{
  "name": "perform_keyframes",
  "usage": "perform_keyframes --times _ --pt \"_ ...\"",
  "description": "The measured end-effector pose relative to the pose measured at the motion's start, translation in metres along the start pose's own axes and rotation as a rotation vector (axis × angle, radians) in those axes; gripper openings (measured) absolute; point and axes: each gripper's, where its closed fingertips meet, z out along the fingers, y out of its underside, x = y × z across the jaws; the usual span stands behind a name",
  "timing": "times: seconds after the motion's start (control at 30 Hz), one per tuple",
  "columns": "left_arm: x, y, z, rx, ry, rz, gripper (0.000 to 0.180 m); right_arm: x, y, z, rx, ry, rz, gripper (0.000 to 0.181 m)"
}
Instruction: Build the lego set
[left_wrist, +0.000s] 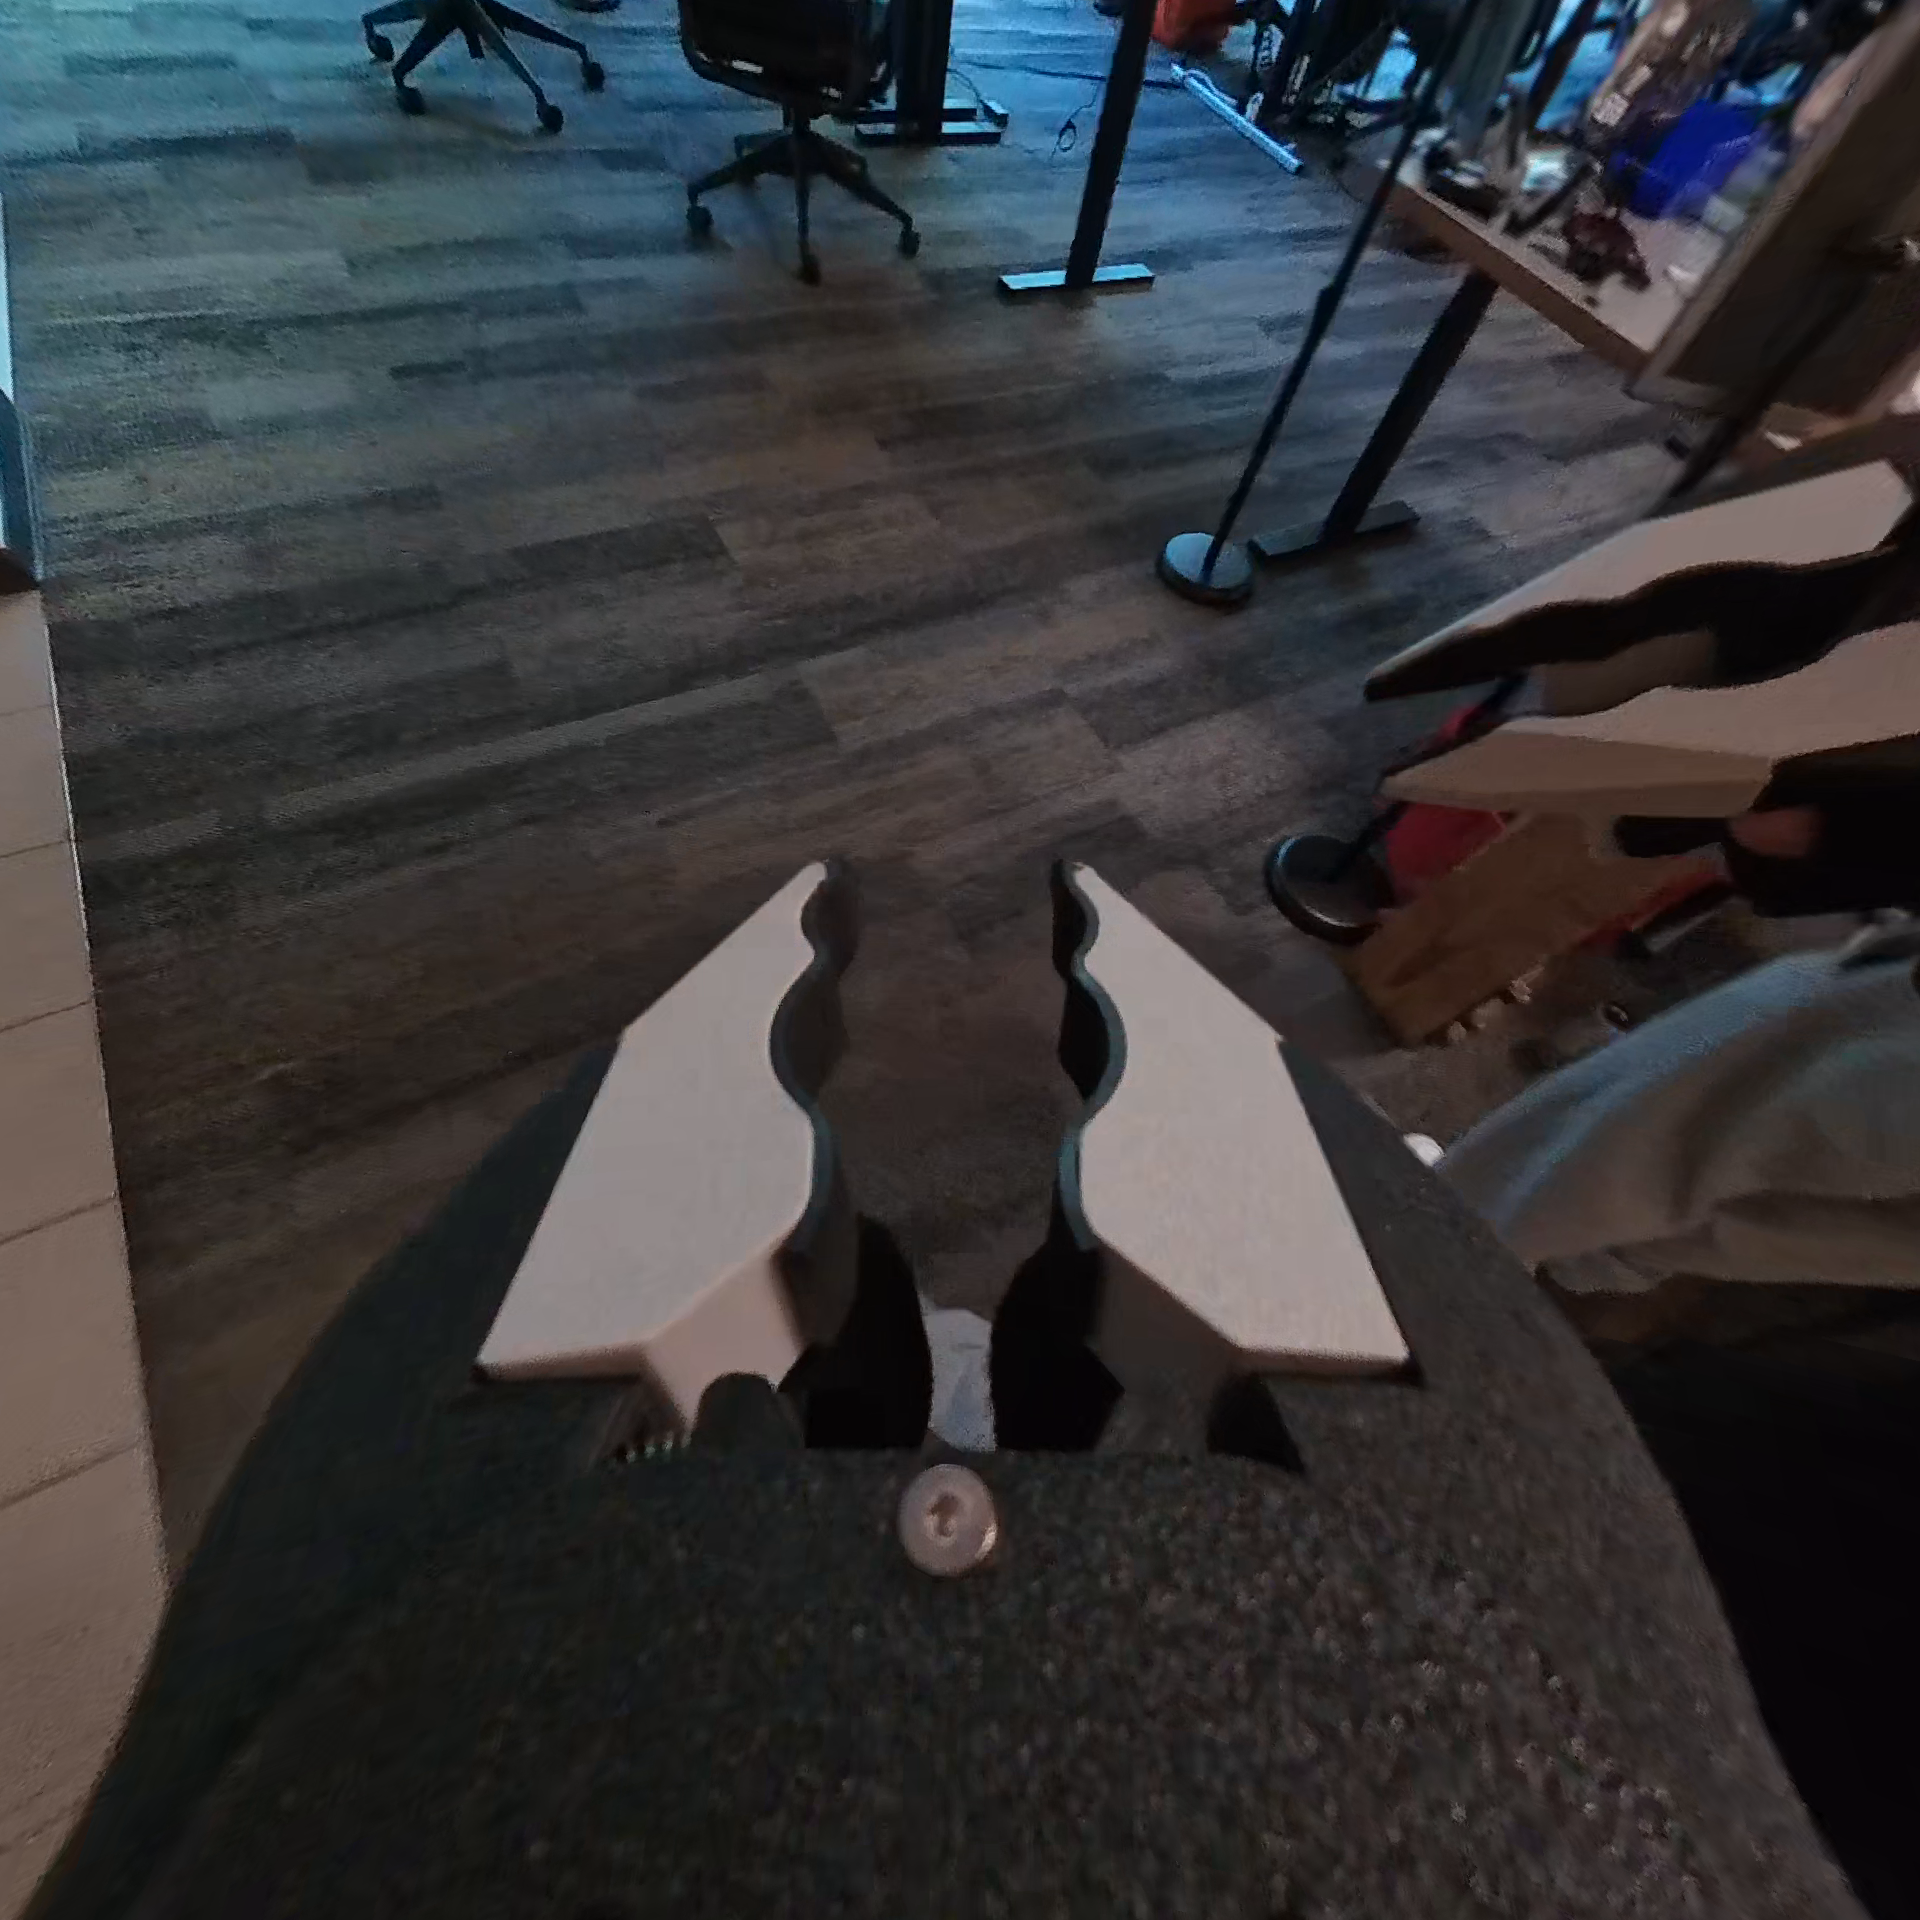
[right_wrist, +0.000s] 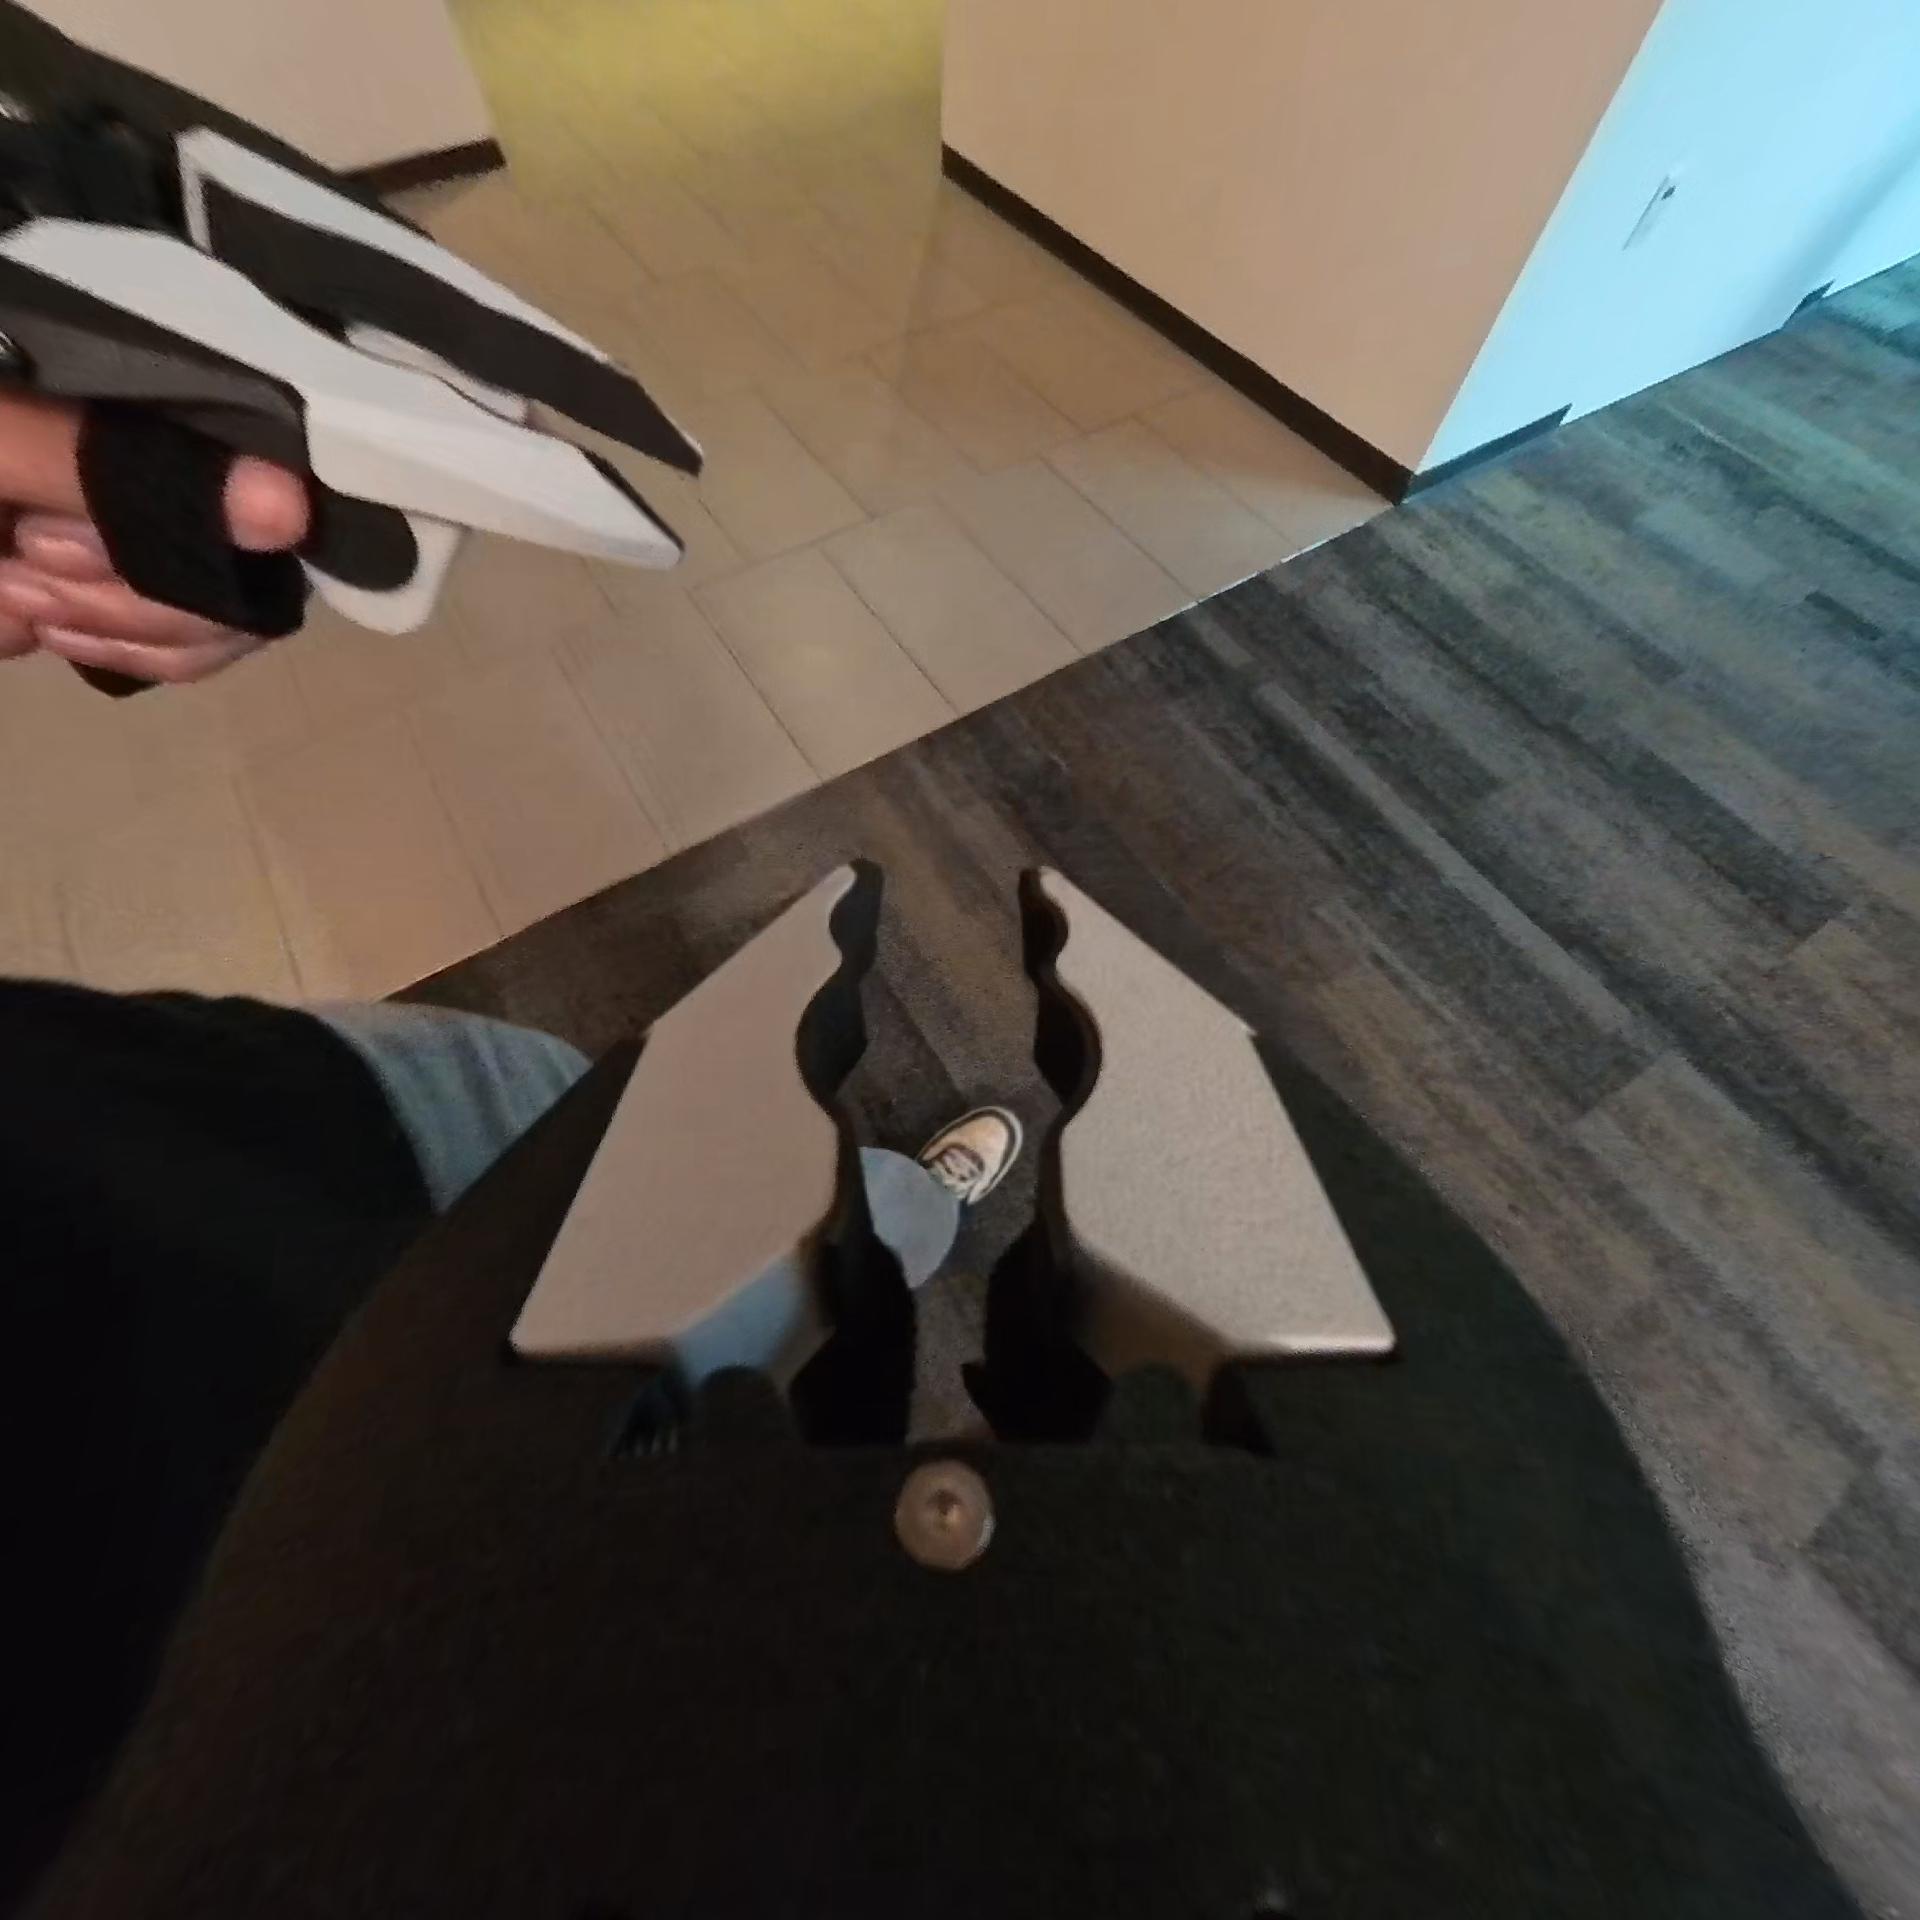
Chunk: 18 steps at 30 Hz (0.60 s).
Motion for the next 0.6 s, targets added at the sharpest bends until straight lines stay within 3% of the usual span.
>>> perform_keyframes --times 0.2,0.6 --pt "-0.135 -0.111 0.125 0.003 0.022 -0.081 0.034 0.139 -0.080 0.118 -0.037 -0.042 0.087 0.030" --pt "-0.326 -0.294 0.439 -0.067 0.079 0.056 0.032 0.492 -0.146 0.304 -0.060 0.030 0.244 0.030"
